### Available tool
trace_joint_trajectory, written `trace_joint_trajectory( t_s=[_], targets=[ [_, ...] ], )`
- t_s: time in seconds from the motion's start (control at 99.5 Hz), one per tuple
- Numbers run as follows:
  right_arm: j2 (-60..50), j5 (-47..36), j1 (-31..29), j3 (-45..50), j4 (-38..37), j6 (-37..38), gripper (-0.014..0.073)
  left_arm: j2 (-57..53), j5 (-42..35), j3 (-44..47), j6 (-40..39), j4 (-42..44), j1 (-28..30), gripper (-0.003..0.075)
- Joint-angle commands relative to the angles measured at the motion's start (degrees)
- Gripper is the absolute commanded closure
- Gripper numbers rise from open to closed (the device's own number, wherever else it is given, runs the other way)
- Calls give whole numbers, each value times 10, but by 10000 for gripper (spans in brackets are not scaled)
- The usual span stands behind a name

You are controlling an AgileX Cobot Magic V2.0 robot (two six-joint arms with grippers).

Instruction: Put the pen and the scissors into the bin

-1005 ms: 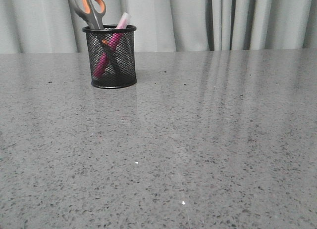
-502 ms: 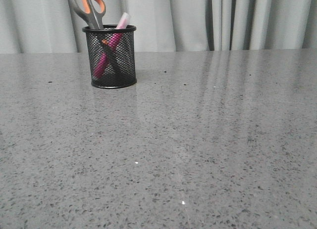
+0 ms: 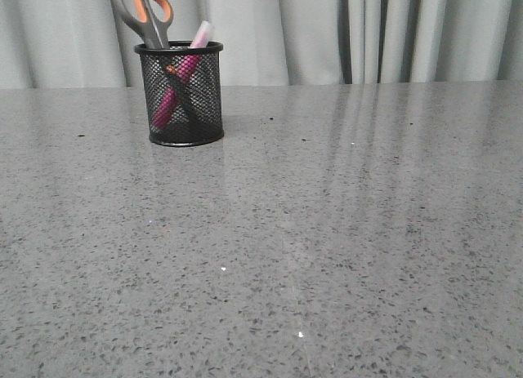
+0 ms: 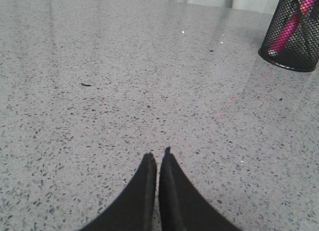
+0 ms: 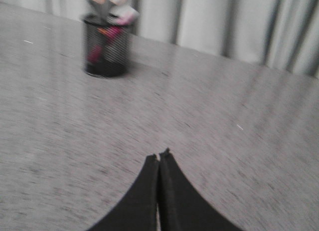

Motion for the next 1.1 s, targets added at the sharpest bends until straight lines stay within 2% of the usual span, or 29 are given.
trace_joint_trajectory(
  t_s=[0.0,0.01,0.02,0.201,0.231,0.422,1.095],
  targets=[
    [4,-37,-57,-2,5,-2,662,-18,-20,24,-5,-2,-3,739],
    [4,-37,-61,-1,5,-2,662,-18,-20,24,-5,-2,-3,739],
    [-9,-34,-118,19,12,-2,662,-18,-20,24,-5,-2,-3,739],
    [-52,-30,-163,58,27,-2,662,-18,-20,24,-5,-2,-3,739],
    [-64,-1,-168,57,30,-2,662,-18,-20,24,-5,-2,-3,739],
    [-121,122,-175,57,34,-2,662,-18,-20,24,-5,-2,-3,739],
    [-125,119,-175,57,30,-2,662,-18,-20,24,-5,-2,-3,739]
  ],
)
